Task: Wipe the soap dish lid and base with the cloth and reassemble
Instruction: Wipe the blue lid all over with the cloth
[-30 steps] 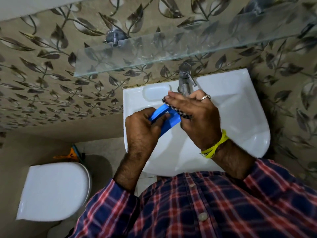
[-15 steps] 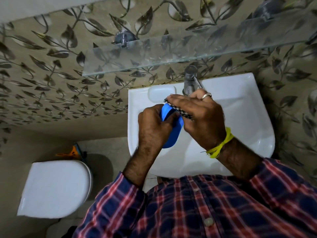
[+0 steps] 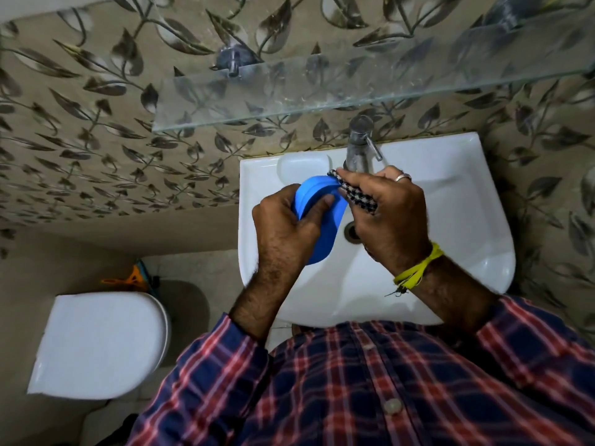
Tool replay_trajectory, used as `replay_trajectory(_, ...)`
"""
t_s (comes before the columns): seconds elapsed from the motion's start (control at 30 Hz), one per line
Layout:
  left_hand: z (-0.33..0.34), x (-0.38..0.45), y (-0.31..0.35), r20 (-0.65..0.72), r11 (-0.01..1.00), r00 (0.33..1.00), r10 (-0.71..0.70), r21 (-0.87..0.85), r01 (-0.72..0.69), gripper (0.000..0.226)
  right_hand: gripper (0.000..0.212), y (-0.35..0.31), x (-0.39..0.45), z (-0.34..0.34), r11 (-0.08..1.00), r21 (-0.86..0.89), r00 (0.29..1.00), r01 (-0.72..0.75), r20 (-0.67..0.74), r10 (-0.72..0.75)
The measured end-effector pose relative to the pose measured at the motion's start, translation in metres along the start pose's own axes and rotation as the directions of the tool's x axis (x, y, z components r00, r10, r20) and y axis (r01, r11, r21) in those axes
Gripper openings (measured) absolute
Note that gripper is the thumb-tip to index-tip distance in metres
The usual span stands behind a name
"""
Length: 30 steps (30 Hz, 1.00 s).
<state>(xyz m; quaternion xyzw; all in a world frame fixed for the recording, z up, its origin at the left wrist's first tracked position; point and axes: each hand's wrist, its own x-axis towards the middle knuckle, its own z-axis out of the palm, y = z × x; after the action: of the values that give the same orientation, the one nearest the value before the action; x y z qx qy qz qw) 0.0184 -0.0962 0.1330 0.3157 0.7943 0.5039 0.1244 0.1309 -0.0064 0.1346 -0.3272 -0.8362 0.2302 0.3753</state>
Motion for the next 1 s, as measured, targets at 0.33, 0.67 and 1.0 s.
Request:
replay_trajectory(0.33,0.007,0.001,0.001,-0.077,0.969,0.995,-0.064,-0.244,0.044,0.012,0.03,-0.007,0.008,0.006,0.994,0.082,0.993,-0.075,-0.08,0.082)
replay_trajectory(0.67,0.001,0.025,0.01,0.153,0.995,0.986,-0.059,-0.075,0.071,0.009,0.039,0.0,0.01,0.006,0.998,0.017,0.998,0.059,-0.017,-0.059)
replay_trajectory(1.0,-0.006,0.02,0.011,0.025,0.98,0.999,-0.042,-0.193,0.046,0.012,0.035,0.001,-0.001,-0.001,0.999,-0.043,1.0,0.012,-0.004,-0.012)
